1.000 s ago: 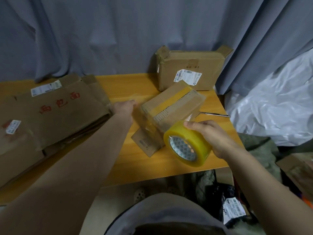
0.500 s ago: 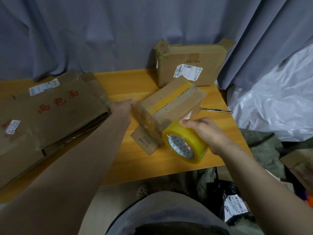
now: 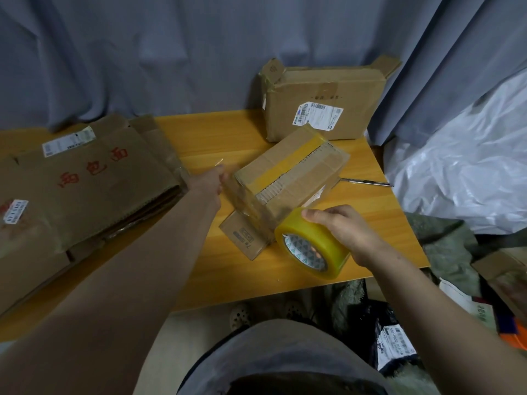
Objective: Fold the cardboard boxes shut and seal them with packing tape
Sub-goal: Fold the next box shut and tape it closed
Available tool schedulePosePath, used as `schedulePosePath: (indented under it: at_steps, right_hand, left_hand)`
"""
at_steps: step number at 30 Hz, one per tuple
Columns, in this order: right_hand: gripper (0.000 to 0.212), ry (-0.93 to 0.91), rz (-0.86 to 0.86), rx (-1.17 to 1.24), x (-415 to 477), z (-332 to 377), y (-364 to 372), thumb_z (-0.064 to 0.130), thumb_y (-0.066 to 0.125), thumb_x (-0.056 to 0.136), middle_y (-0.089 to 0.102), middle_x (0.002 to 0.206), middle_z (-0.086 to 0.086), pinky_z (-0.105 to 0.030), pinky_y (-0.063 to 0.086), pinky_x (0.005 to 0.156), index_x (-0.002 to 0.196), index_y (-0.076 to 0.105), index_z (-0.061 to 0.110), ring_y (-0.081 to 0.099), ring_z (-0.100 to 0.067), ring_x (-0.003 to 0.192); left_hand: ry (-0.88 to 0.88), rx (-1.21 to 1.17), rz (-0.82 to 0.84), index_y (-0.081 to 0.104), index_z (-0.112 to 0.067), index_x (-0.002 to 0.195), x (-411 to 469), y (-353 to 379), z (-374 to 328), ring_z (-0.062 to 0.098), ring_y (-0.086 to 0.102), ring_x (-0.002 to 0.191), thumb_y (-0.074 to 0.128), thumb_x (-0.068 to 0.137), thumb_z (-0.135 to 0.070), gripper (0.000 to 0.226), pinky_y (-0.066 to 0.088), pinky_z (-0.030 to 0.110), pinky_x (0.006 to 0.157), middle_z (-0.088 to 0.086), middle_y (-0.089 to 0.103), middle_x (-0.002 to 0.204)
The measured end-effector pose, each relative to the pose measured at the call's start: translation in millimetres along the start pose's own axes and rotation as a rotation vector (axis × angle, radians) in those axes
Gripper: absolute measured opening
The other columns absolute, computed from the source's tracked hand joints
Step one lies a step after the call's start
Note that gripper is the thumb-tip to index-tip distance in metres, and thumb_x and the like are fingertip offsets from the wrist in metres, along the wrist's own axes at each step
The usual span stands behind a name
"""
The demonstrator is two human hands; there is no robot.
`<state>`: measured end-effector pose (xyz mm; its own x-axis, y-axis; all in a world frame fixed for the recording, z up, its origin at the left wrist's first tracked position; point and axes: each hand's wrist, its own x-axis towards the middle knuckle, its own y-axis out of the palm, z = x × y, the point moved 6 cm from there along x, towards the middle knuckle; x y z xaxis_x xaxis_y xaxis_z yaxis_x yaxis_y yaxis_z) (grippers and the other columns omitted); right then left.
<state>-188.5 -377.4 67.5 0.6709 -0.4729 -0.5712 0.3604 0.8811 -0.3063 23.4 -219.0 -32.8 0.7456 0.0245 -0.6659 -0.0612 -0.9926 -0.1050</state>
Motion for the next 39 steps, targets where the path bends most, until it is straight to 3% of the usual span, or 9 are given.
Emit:
schedulePosePath:
  at_steps: [3, 5, 13, 16, 21, 25, 29, 34, 39]
  right_hand:
    - [0.027, 0.01, -0.003, 0.021, 0.9, -1.2, 0.2, 0.03, 0.068, 0.084, 0.056, 0.072, 0.004, -0.032, 0.046, 0.07, 0.068, 0.05, 0.019, 0.054, -0.011, 0.067]
    - [0.028, 0.006, 0.0, 0.026, 2.2, -1.6, 0.0, 0.028, 0.068, 0.085, 0.054, 0.069, 0.004, -0.028, 0.045, 0.066, 0.066, 0.05, 0.018, 0.053, -0.01, 0.064]
    - [0.025, 0.026, 0.034, 0.03, 14.1, -10.4, 1.0, 0.029, 0.069, 0.084, 0.057, 0.073, 0.004, -0.024, 0.046, 0.066, 0.069, 0.053, 0.018, 0.055, -0.01, 0.067]
    - [0.023, 0.024, 0.063, 0.036, 18.7, -13.5, 2.5, 0.028, 0.068, 0.085, 0.061, 0.071, 0.003, -0.025, 0.048, 0.064, 0.069, 0.057, 0.016, 0.058, -0.011, 0.065]
    - [0.022, 0.004, 0.09, 0.042, 26.3, -19.4, 5.1, 0.029, 0.069, 0.083, 0.068, 0.071, -0.001, -0.03, 0.052, 0.07, 0.071, 0.064, 0.012, 0.063, -0.015, 0.066]
    - [0.028, -0.028, 0.111, 0.028, 32.5, -23.5, 6.5, 0.03, 0.069, 0.083, 0.071, 0.084, -0.012, -0.037, 0.052, 0.081, 0.08, 0.069, 0.003, 0.066, -0.025, 0.078]
    - [0.027, -0.061, 0.117, 0.036, 36.9, -31.1, 6.7, 0.032, 0.069, 0.082, 0.072, 0.087, -0.016, -0.034, 0.051, 0.075, 0.069, 0.067, 0.01, 0.067, -0.027, 0.081]
    - [0.029, -0.09, 0.145, 0.069, 44.8, -37.4, 12.1, 0.032, 0.068, 0.084, 0.068, 0.076, -0.012, -0.031, 0.047, 0.069, 0.066, 0.066, 0.009, 0.062, -0.024, 0.072]
    - [0.048, -0.142, 0.137, 0.038, 52.4, -34.8, 19.0, 0.037, 0.066, 0.085, 0.049, 0.063, -0.01, -0.032, 0.036, 0.064, 0.064, 0.055, -0.005, 0.049, -0.021, 0.062]
  left_hand:
    - [-0.023, 0.048, 0.029, 0.061, -0.019, 0.088, -7.1, 5.0, -3.5, 0.004, 0.046, 0.064, 0.067, 0.084, -0.045, 0.027, 0.038, 0.021, 0.062, -0.007, 0.059, 0.095]
    - [-0.063, 0.076, 0.034, 0.063, -0.014, 0.11, -9.3, 9.9, -3.6, 0.009, 0.059, 0.097, 0.069, 0.082, -0.044, 0.042, 0.047, 0.028, 0.087, -0.003, 0.06, 0.116]
    - [-0.128, 0.18, 0.124, 0.036, -0.003, 0.142, -12.8, 27.1, -5.7, 0.021, 0.034, 0.137, 0.058, 0.094, -0.033, 0.061, 0.028, 0.03, 0.112, 0.01, 0.037, 0.149]
    - [-0.143, 0.185, 0.101, 0.044, -0.005, 0.137, -18.7, 24.7, -2.8, 0.02, 0.045, 0.121, 0.059, 0.093, -0.031, 0.052, 0.035, 0.03, 0.099, 0.008, 0.051, 0.128]
    - [-0.134, 0.195, 0.062, 0.053, -0.008, 0.075, -26.1, 19.1, 0.6, 0.014, 0.036, 0.061, 0.059, 0.091, -0.029, 0.027, 0.036, 0.029, 0.06, 0.002, 0.039, 0.071]
    - [-0.089, 0.201, -0.046, 0.054, -0.011, 0.125, -18.4, 8.0, -3.6, 0.019, 0.042, 0.072, 0.062, 0.087, -0.033, 0.045, 0.039, 0.03, 0.068, 0.005, 0.052, 0.099]
    - [0.051, 0.259, -0.252, 0.05, -0.017, 0.13, -10.6, -8.5, -13.4, 0.024, 0.046, 0.093, 0.066, 0.085, -0.029, 0.05, 0.041, 0.032, 0.078, 0.008, 0.049, 0.129]
    - [0.709, 0.87, -0.019, 0.069, -0.018, 0.086, -41.8, 39.3, -47.7, 0.025, 0.06, 0.099, 0.047, 0.095, -0.017, 0.023, 0.046, 0.036, 0.086, 0.003, 0.067, 0.093]
    - [0.747, 1.14, 0.081, 0.059, -0.014, 0.076, -41.4, 55.7, -45.2, 0.031, 0.06, 0.088, 0.045, 0.094, -0.016, 0.022, 0.039, 0.033, 0.067, 0.004, 0.058, 0.076]
